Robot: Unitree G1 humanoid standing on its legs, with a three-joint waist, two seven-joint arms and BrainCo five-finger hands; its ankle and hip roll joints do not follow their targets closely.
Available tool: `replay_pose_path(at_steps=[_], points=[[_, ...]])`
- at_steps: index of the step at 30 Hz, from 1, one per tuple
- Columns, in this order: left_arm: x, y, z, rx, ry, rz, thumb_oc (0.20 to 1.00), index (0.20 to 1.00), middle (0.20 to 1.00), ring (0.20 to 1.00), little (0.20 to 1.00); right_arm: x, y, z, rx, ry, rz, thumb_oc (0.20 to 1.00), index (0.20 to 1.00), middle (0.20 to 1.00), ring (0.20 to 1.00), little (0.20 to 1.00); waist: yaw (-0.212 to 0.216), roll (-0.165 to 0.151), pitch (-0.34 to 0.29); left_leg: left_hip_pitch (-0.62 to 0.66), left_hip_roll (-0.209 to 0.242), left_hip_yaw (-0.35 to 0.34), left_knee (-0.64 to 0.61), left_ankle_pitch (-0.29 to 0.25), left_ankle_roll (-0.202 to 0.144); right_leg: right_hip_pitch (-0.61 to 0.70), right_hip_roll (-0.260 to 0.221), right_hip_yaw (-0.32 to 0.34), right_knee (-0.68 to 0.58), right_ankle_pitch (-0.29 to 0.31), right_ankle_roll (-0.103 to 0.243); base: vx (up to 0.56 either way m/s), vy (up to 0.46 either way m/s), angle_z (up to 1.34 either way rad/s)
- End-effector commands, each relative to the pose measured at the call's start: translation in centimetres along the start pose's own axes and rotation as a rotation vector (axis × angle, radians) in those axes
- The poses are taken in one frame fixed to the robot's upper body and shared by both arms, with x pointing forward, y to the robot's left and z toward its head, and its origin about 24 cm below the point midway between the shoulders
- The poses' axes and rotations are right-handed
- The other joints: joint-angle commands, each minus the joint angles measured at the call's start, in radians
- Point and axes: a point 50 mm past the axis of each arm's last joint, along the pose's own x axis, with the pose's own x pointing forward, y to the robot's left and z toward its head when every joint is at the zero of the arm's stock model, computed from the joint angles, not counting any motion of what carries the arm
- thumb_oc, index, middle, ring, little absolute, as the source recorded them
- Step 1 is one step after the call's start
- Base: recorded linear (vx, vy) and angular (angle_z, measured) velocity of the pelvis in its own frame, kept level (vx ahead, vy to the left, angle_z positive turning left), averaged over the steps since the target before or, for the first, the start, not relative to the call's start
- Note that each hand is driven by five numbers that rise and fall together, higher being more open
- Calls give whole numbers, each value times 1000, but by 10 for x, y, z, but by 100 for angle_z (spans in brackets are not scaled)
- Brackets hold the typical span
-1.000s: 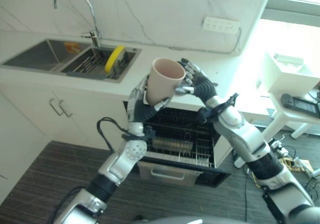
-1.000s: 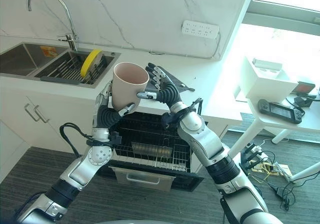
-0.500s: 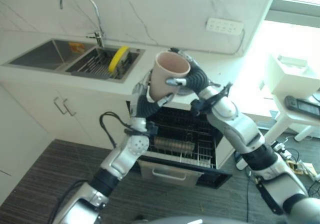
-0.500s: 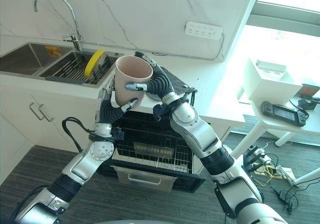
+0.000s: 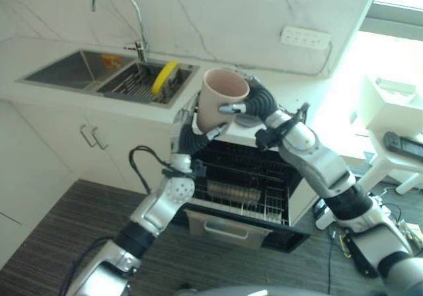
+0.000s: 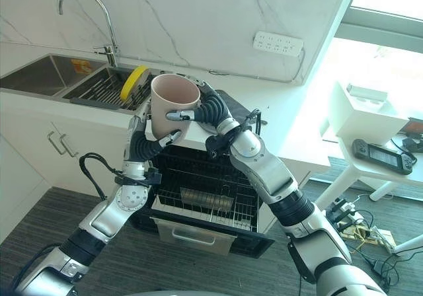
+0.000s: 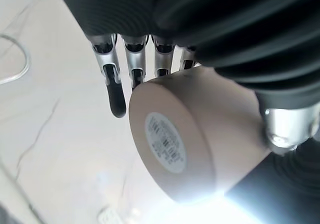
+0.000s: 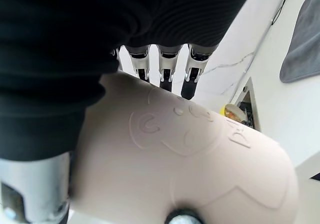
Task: Place the dishes in the dishwasher.
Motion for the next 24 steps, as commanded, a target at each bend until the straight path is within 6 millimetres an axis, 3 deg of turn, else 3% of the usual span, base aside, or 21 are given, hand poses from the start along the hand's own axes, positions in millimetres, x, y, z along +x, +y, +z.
replay_pose_path(at_steps=[1, 7, 8, 9, 10, 12, 14, 16, 19, 24], points=[[20, -11, 28, -94, -134, -54, 1000, 1000, 1000, 1000, 1000, 9, 13, 29, -84, -136, 86, 200, 200, 200, 200, 200, 12, 8, -8, 75, 30, 23, 2, -165, 21, 1, -53, -8, 1, -44, 33, 0, 0, 0], [14, 3, 14, -227, -12, -30, 1000, 1000, 1000, 1000, 1000, -2, -6, 19, -104, -134, -10, 200, 200, 200, 200, 200, 14, 14, -1, 79, 29, 28, 2, -164, 23, 2, -52, -13, 1, -42, 32, 0, 0, 0], [12, 6, 9, -245, 28, -36, 708, 708, 708, 708, 708, -6, -11, 17, -104, -133, -29, 200, 200, 200, 200, 200, 13, 16, 0, 79, 28, 27, 2, -164, 23, 1, -51, -11, 1, -42, 31, 0, 0, 0], [9, 6, 4, -265, 63, -55, 768, 768, 768, 768, 768, -8, -14, 15, -102, -132, -42, 200, 200, 200, 200, 200, 13, 17, 2, 79, 28, 28, 2, -164, 23, 1, -50, -10, 1, -42, 30, 0, 0, 0], [5, 7, -2, -265, 102, -77, 1000, 1000, 1000, 1000, 1000, -11, -18, 13, -103, -128, -55, 200, 200, 200, 200, 200, 11, 18, 3, 80, 29, 30, 2, -163, 23, 1, -50, -9, 1, -42, 30, 0, 0, 0], [2, 9, -8, -263, 138, -91, 1000, 1000, 1000, 1000, 1000, -15, -22, 12, -104, -125, -70, 200, 200, 200, 200, 200, 10, 19, 4, 80, 30, 31, 2, -161, 23, 1, -49, -9, 1, -41, 30, 0, 0, 0], [-8, 29, -23, -362, 240, -20, 1000, 1000, 1000, 1000, 1000, -30, -36, -1, -112, -91, -124, 200, 200, 200, 200, 200, 14, 25, 6, 81, 34, 35, 2, -156, 20, 2, -50, -14, 1, -41, 28, 0, 0, 0], [-15, 37, -29, -435, 292, 11, 1000, 1000, 1000, 1000, 1000, -39, -42, -9, -119, -73, -150, 200, 200, 200, 200, 200, 16, 27, 8, 82, 36, 35, 2, -154, 19, 3, -49, -16, 1, -41, 26, 0, 0, 0], [-22, 46, -33, -554, 328, 41, 1000, 1000, 1000, 1000, 1000, -49, -49, -18, -121, -46, -188, 200, 200, 200, 200, 200, 19, 29, 13, 82, 38, 34, 2, -151, 17, 4, -49, -23, 1, -41, 24, 0, 0, 0], [-29, 64, -36, -610, 310, 29, 1000, 1000, 1000, 1000, 1000, -72, -61, -32, -110, 6, -232, 200, 200, 200, 200, 200, 15, 38, 17, 80, 40, 38, 2, -145, 15, 3, -46, -40, 1, -42, 21, 48, 7, 0]])
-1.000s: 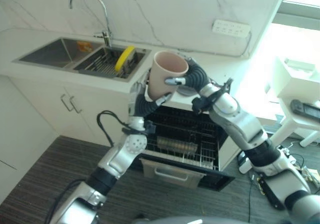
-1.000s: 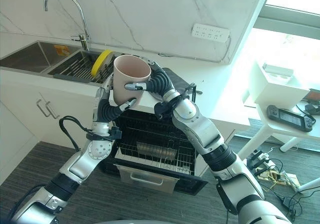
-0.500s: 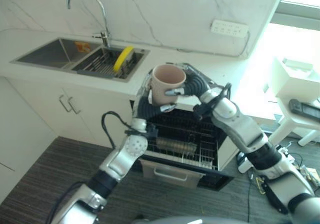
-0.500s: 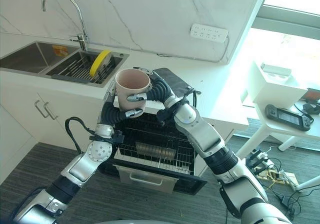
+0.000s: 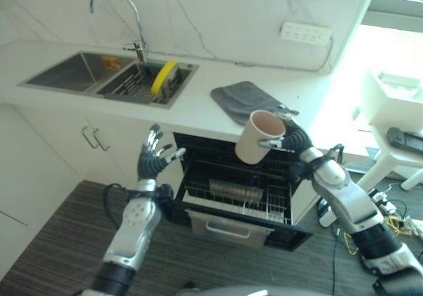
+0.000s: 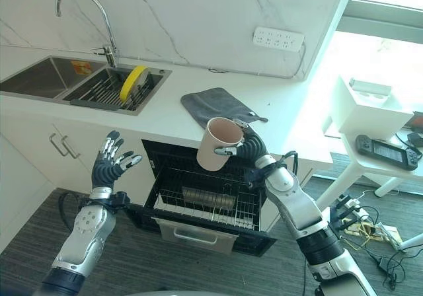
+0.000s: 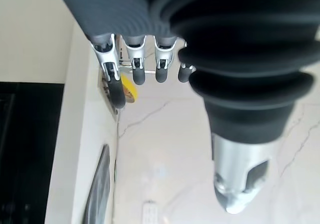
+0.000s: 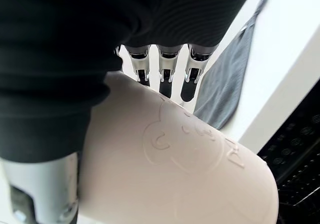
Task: Place the dishes in the dishwasher.
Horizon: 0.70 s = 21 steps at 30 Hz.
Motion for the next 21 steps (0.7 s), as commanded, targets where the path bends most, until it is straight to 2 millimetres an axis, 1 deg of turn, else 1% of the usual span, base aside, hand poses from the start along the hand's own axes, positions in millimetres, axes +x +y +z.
replay_pose_path(at_steps=[1, 5, 7, 8, 9, 10, 11, 12, 14, 15, 17, 18, 20, 21], points=[[17, -1, 42, -66, -195, -101, 1000, 1000, 1000, 1000, 1000, 2, -15, 46, -40, -240, -33, 200, 200, 200, 200, 200, 19, 7, 1, 81, 36, 36, 8, -138, 6, 2, -43, -37, 7, -38, 20, 74, -4, -1], [11, 1, 38, -38, -159, -172, 1000, 1000, 1000, 1000, 1000, -9, -19, 29, -40, -198, -56, 200, 200, 200, 200, 200, 18, 13, 8, 79, 33, 29, 8, -137, 9, 7, -34, -40, 7, -44, 14, 114, -21, 0], [8, 1, 40, -27, -154, -229, 1000, 1000, 1000, 1000, 1000, -16, -21, 23, -44, -174, -66, 200, 200, 200, 200, 200, 13, 18, 18, 80, 30, 20, 8, -136, 11, 11, -24, -31, 7, -47, 8, 156, -9, 1], [7, 0, 43, -21, -165, -250, 1000, 1000, 1000, 1000, 1000, -17, -23, 23, -50, -178, -73, 200, 200, 200, 200, 200, 11, 22, 29, 79, 31, 17, 8, -131, 11, 6, -20, -28, 14, -48, 5, 63, -9, -1], [9, -3, 50, -13, -203, -271, 1000, 1000, 1000, 1000, 1000, -17, -28, 30, -68, -209, -89, 200, 200, 200, 200, 200, 10, 30, 61, 56, 37, 8, 11, -108, 6, -34, -22, -18, 60, -63, -1, -142, -25, -1], [14, -6, 58, -2, -251, -291, 1000, 1000, 1000, 1000, 1000, -14, -32, 38, -89, -250, -105, 200, 200, 200, 200, 200, 10, 34, 102, -6, 39, -14, 68, -107, -1, -94, -30, -3, 121, -80, -7, -269, -44, -3], [18, -8, 64, 8, -284, -303, 1000, 1000, 1000, 1000, 1000, -11, -35, 45, -104, -277, -113, 200, 200, 200, 200, 200, 6, 36, 130, -55, 37, -29, 120, -113, -5, -140, -36, 9, 161, -89, -9, -528, -68, 1], [29, -11, 86, 37, -382, -310, 1000, 1000, 1000, 1000, 1000, -2, -42, 69, -152, -359, -121, 200, 200, 200, 200, 200, -6, 36, 203, -174, 37, -52, 226, -133, -14, -247, -56, 33, 234, -99, -5, -476, -47, 10], [34, -13, 101, 62, -450, -312, 1000, 1000, 1000, 1000, 1000, 3, -44, 85, -186, -402, -124, 200, 200, 200, 200, 200, -20, 34, 245, -259, 36, -63, 308, -157, -7, -339, -67, 66, 305, -111, -6, -377, 13, 5], [36, -14, 106, 79, -476, -300, 1000, 1000, 1000, 1000, 1000, 6, -45, 93, -208, -425, -126, 200, 200, 200, 200, 200, -25, 33, 258, -310, 36, -67, 354, -171, 0, -400, -75, 88, 356, -124, -13, -222, 50, -8], [37, -18, 107, 91, -468, -319, 1000, 1000, 1000, 1000, 1000, 7, -45, 98, -222, -450, -128, 200, 200, 200, 200, 200, -29, 30, 270, -360, 30, -82, 407, -189, 5, -456, -82, 111, 408, -139, -17, -96, 29, -13], [36, -21, 111, 132, -480, -336, 1000, 1000, 1000, 1000, 1000, 6, -45, 102, -234, -468, -131, 200, 200, 200, 200, 200, -34, 29, 280, -391, 29, -87, 445, -204, 9, -497, -88, 124, 451, -148, -20, -67, 4, -16], [38, -21, 116, 217, -478, -339, 1000, 1000, 1000, 1000, 1000, 3, -48, 109, -249, -486, -139, 200, 200, 200, 200, 200, -39, 30, 292, -423, 30, -93, 481, -216, 10, -532, -96, 132, 487, -157, -18, -26, 11, -7], [40, -17, 119, 255, -474, -342, 1000, 1000, 1000, 1000, 1000, 2, -51, 112, -256, -490, -148, 200, 200, 200, 200, 200, -41, 35, 297, -434, 30, -94, 495, -222, 10, -546, -101, 136, 502, -162, -17, 0, 0, 0]])
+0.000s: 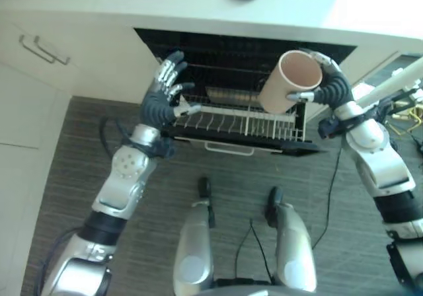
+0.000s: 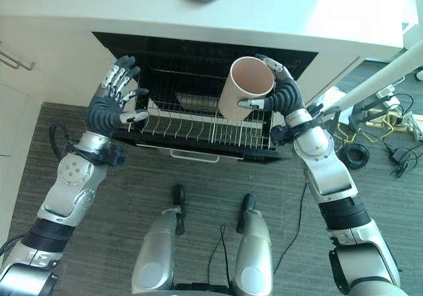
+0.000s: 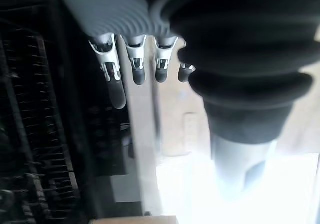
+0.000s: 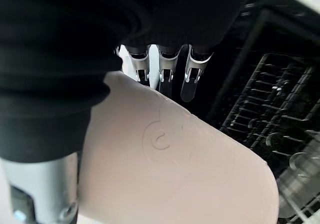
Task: Place the dishes in the dishwasher.
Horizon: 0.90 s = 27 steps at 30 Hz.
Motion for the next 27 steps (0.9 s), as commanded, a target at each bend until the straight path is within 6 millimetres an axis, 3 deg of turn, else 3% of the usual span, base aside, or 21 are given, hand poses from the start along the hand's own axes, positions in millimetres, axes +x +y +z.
replay_pose_path(at_steps=[1, 3, 7, 10, 12, 14, 23, 27], points=[[-8, 8, 7, 115, 10, -47, 1000, 1000, 1000, 1000, 1000, -1, -6, 31, -10, -163, -29, 200, 200, 200, 200, 200, -14, -8, -148, 83, 18, -62, 47, -134, 17, 74, -14, 32, -131, 34, 42, -9, 36, -2], [-4, 10, 7, 123, 51, -104, 1000, 1000, 1000, 1000, 1000, 1, -10, 35, -26, -177, -41, 200, 200, 200, 200, 200, -18, 0, -138, 74, 16, -61, 54, -137, 19, 59, -15, 41, -119, 30, 43, -25, 48, 2], [8, 30, 4, 434, 204, -185, 1000, 1000, 1000, 1000, 1000, 12, -22, 49, -56, -206, -50, 200, 200, 200, 200, 200, -31, 20, -125, 68, 18, -47, 60, -137, 18, 35, -21, 57, -95, 26, 48, -9, 73, 1], [15, 54, -8, 555, 449, -249, 1000, 1000, 1000, 1000, 1000, 17, -30, 61, -77, -227, -36, 200, 200, 200, 200, 200, -51, 40, -120, 75, 17, -28, 57, -136, 19, 24, -27, 70, -86, 22, 55, -9, 103, 0], [15, 59, -15, 571, 536, -290, 1000, 1000, 1000, 1000, 1000, 18, -32, 65, -82, -238, -25, 200, 200, 200, 200, 200, -61, 48, -117, 80, 15, -21, 56, -136, 19, 21, -29, 76, -83, 22, 56, 15, 113, -7], [5, 56, -30, 492, 688, -385, 1000, 1000, 1000, 1000, 1000, 19, -33, 73, -96, -254, -4, 200, 200, 200, 200, 200, -73, 56, -116, 91, 17, -4, 49, -135, 20, 23, -27, 85, -89, 22, 56, 34, 107, -11], [-29, 74, -91, 748, 1160, -555, 1000, 1000, 1000, 1000, 1000, 36, -31, 93, -120, -297, 51, 200, 200, 200, 200, 200, -106, 62, -99, 100, 28, 31, 37, -134, 22, 9, -9, 117, -97, 22, 54, -20, 37, -9], [-41, 61, -108, 729, 1229, -650, 1000, 1000, 1000, 1000, 1000, 40, -26, 95, -112, -303, 74, 200, 200, 200, 200, 200, -112, 57, -93, 102, 33, 42, 36, -137, 23, 11, 0, 119, -101, 22, 51, -37, -6, -6]])
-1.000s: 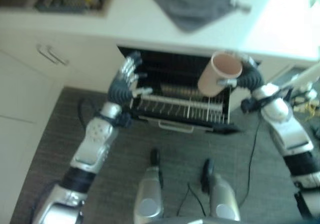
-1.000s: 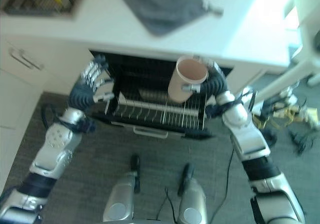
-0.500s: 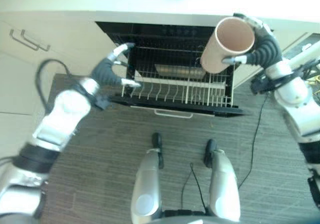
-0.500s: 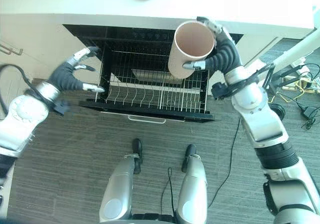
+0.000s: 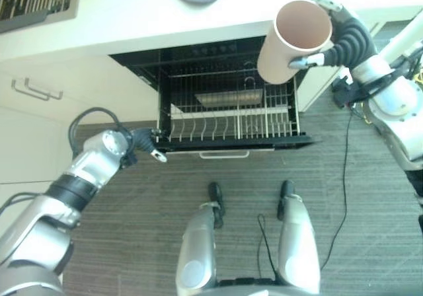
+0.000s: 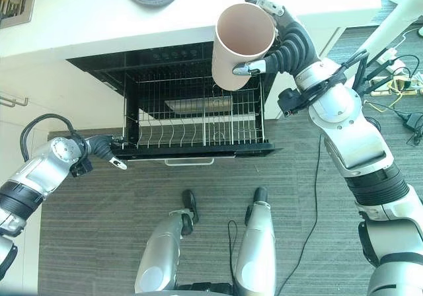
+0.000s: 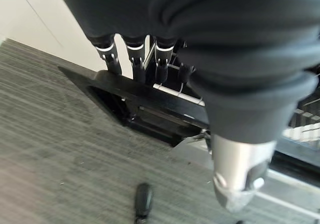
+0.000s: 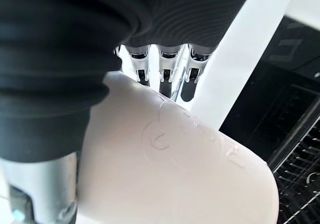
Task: Place the dishes in the dishwasher.
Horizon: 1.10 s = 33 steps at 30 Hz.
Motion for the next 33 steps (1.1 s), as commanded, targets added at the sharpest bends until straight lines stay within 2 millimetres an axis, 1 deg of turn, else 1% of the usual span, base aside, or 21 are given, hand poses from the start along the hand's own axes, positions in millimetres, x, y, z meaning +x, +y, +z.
replay_pose_path(at_steps=[1, 5, 9, 10, 12, 13, 15, 17, 18, 20, 21, 23, 26, 28, 29, 33], points=[[10, -31, -8, 53, 56, -116, 1000, 1000, 1000, 1000, 1000, 15, -4, 26, 36, -134, -7, 200, 200, 200, 200, 200, 10, -19, -85, 64, 64, -22, 20, -112, -14, 9, 19, 44, -90, 4, 15, -29, 0, -6], [16, -42, -4, 107, 63, -137, 1000, 1000, 1000, 1000, 1000, 19, -1, 25, 28, -136, 9, 200, 200, 200, 200, 200, 11, -20, -77, 53, 64, -22, 25, -116, -12, 5, 24, 50, -90, 2, 15, -51, -5, -8], [19, -54, -8, 209, 115, -215, 1000, 1000, 1000, 1000, 1000, 21, 0, 19, 19, -101, 27, 200, 200, 200, 200, 200, 13, -27, -73, 42, 60, -29, 34, -120, -12, 6, 29, 49, -94, 1, 14, -40, -25, -1], [18, -59, -10, 255, 139, -261, 1000, 1000, 1000, 1000, 1000, 22, -1, 15, 10, -80, 33, 200, 200, 200, 200, 200, 15, -27, -69, 40, 59, -31, 36, -121, -13, 8, 29, 47, -97, 0, 14, 0, 0, 0], [16, -62, -11, 304, 158, -297, 1000, 1000, 1000, 1000, 1000, 23, -1, 11, 3, -64, 37, 200, 200, 200, 200, 200, 17, -27, -66, 38, 58, -33, 38, -122, -13, 9, 29, 45, -99, 1, 14, -37, -8, -1], [11, -73, -17, 382, 211, -396, 1000, 1000, 1000, 1000, 1000, 25, -1, 5, -18, -35, 47, 200, 200, 200, 200, 200, 21, -28, -57, 31, 55, -37, 35, -119, -14, 9, 32, 44, -109, 6, 13, -86, -14, -2], [7, -86, -21, 407, 237, -466, 1000, 1000, 1000, 1000, 1000, 24, 0, -1, -33, -12, 55, 200, 200, 200, 200, 200, 24, -26, -45, 35, 53, -37, 33, -126, -14, 15, 33, 40, -114, 0, 15, -71, -2, -6], [5, -91, -23, 417, 245, -495, 1000, 1000, 1000, 1000, 1000, 24, 0, -5, -42, -1, 59, 200, 200, 200, 200, 200, 27, -24, -43, 34, 51, -35, 24, -118, -13, 16, 34, 36, -125, 9, 14, -61, 22, -7], [3, -109, -29, 413, 253, -558, 1000, 1000, 1000, 1000, 1000, 22, -1, -11, -66, 20, 71, 200, 200, 200, 200, 200, 31, -19, -34, 39, 48, -32, 13, -116, -15, 24, 34, 28, -135, 8, 14, -80, 40, -6], [0, -133, -40, 393, 267, -617, 1000, 1000, 1000, 1000, 1000, 17, -2, -19, -91, 51, 83, 200, 200, 200, 200, 200, 36, -14, -28, 41, 45, -31, 5, -113, -14, 29, 35, 22, -139, 7, 14, -63, 37, -5], [-1, -141, -44, 390, 267, -633, 1000, 1000, 1000, 1000, 1000, 14, -3, -22, -94, 61, 88, 200, 200, 200, 200, 200, 37, -12, -27, 43, 43, -31, 1, -112, -14, 31, 36, 20, -143, 7, 14, -40, 44, 0], [-4, -173, -52, 371, 277, -715, 1000, 1000, 1000, 1000, 1000, 3, 2, -33, -101, 102, 103, 200, 200, 200, 200, 200, 35, -8, -20, 43, 41, -28, -1, -111, -12, 34, 36, 16, -142, 4, 14, -31, 41, 2], [-7, -190, -54, 367, 277, -744, 1000, 1000, 1000, 1000, 1000, -7, 6, -40, -86, 126, 112, 200, 200, 200, 200, 200, 35, -9, -18, 45, 42, -27, 5, -119, -11, 38, 38, 13, -136, -4, 13, 0, 0, 0], [-7, -199, -57, 355, 277, -752, 1000, 1000, 1000, 1000, 1000, -13, 11, -47, -65, 151, 118, 200, 200, 200, 200, 200, 35, -12, -19, 38, 42, -27, 7, -114, -10, 33, 37, 11, -136, 2, 11, 0, 0, 0], [-7, -204, -58, 343, 268, -748, 1000, 1000, 1000, 1000, 1000, -19, 16, -54, -42, 178, 125, 200, 200, 200, 200, 200, 34, -13, -18, 39, 43, -27, 15, -123, -9, 34, 38, 11, -126, -7, 10, 0, 0, 0], [-6, -205, -59, 317, 253, -718, 1000, 1000, 1000, 1000, 1000, -33, 24, -60, -62, 204, 144, 200, 200, 200, 200, 200, 27, -12, -21, 32, 45, -26, 21, -123, -5, 28, 40, 13, -120, -8, 5, 0, 0, 0]])
